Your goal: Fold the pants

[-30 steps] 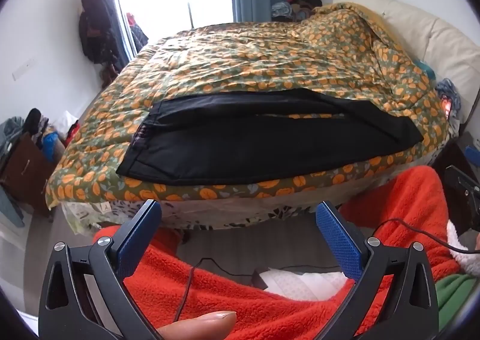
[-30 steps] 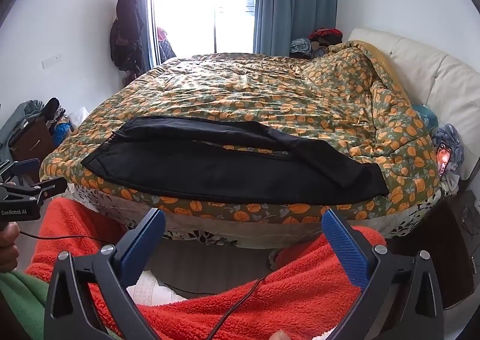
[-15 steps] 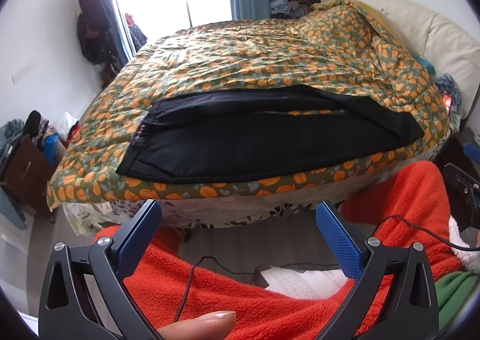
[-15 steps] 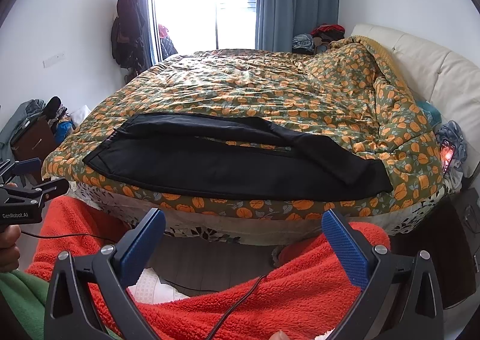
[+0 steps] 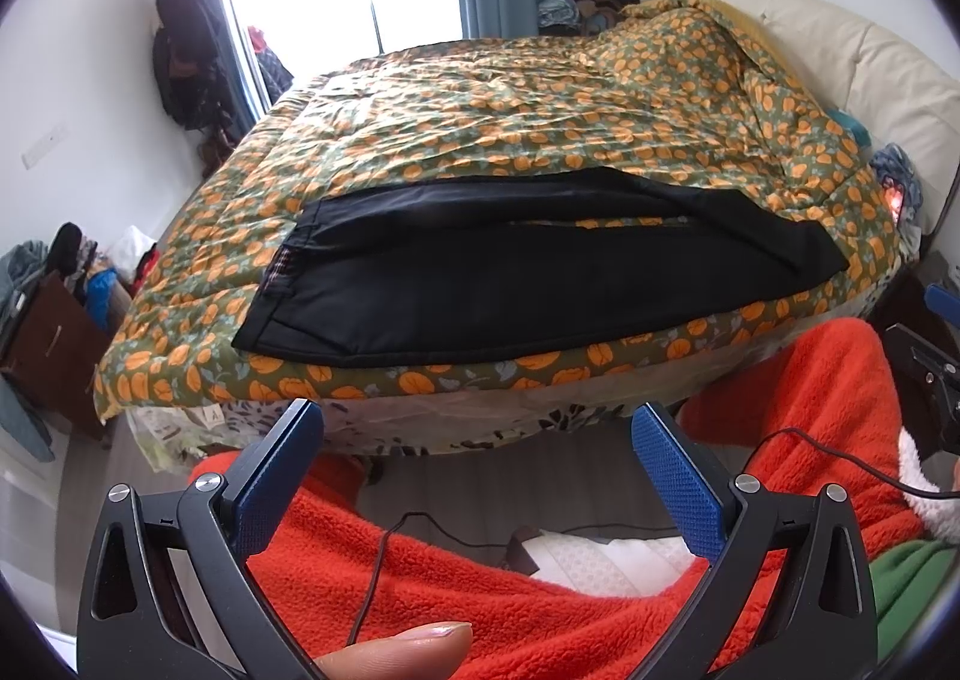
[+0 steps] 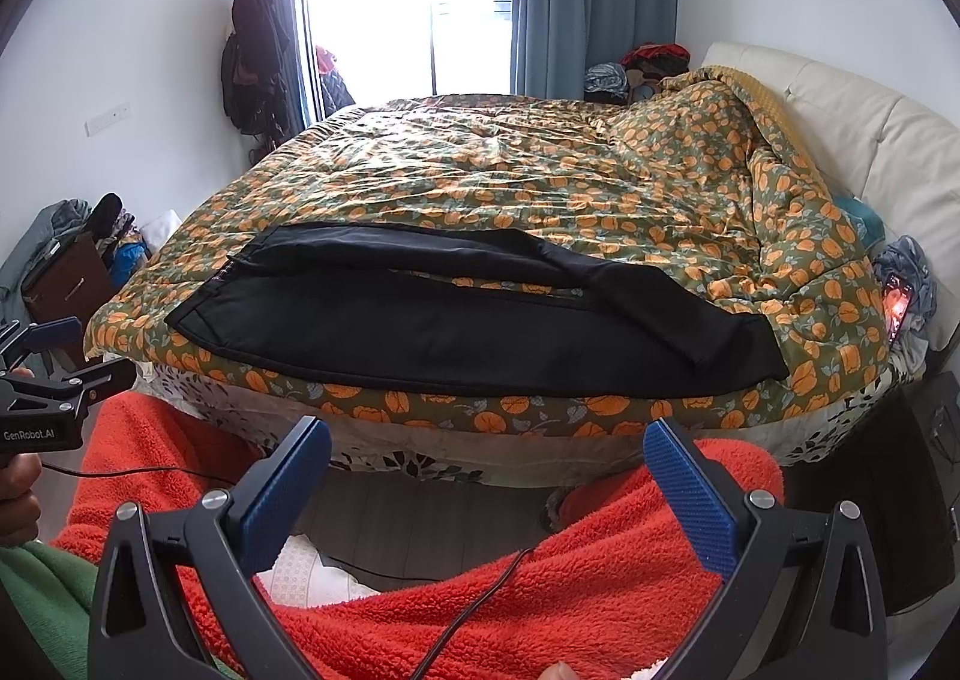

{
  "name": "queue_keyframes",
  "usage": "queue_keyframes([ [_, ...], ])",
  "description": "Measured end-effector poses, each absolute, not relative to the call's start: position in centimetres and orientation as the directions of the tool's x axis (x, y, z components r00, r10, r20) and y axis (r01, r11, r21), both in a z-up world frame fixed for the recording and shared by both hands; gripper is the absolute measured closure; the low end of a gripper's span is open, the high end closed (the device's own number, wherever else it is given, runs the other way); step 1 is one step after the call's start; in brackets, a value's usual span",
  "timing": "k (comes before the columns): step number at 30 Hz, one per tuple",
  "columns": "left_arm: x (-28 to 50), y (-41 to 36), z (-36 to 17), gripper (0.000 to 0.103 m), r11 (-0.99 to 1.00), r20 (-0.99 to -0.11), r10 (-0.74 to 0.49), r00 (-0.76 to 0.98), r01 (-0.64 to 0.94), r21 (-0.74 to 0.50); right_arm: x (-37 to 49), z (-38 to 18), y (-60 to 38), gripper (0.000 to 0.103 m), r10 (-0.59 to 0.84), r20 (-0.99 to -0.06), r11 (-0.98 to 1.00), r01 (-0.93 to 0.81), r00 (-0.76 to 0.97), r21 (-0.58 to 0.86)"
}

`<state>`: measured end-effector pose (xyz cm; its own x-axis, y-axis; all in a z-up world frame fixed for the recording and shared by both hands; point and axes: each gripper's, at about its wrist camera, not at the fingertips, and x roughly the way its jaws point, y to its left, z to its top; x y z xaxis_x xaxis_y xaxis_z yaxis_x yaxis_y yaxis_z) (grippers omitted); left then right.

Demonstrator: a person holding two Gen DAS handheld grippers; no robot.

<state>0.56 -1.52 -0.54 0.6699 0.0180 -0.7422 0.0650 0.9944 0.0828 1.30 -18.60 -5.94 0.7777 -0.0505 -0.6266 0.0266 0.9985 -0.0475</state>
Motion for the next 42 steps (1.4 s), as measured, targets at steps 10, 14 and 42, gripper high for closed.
queue_keyframes([
  [10, 0.50, -1.46, -0.60, 0.000, 0.994, -0.741, 0.017, 0.671, 0.069, 0.085, 1.31, -5.94, -18.54, 0.000, -0.051, -0.627, 0.999, 0.027, 0.778, -0.047],
  [14, 0.49, -1.49, -0.60, 0.000, 0.994, -0.742, 0.018, 0.671, 0.068, 0.085, 1.33, -5.98, -18.52, 0.000, -0.050, -0.627, 0.999, 0.027, 0.777, -0.047],
  [42, 0.38, -1.72, -0.35, 0.000, 0.992, -0.737, 0.004, 0.676, 0.089, 0.086, 1.62, -6.51, -18.36, 0.000, -0.038, -0.638, 0.999, 0.017, 0.769, -0.039],
])
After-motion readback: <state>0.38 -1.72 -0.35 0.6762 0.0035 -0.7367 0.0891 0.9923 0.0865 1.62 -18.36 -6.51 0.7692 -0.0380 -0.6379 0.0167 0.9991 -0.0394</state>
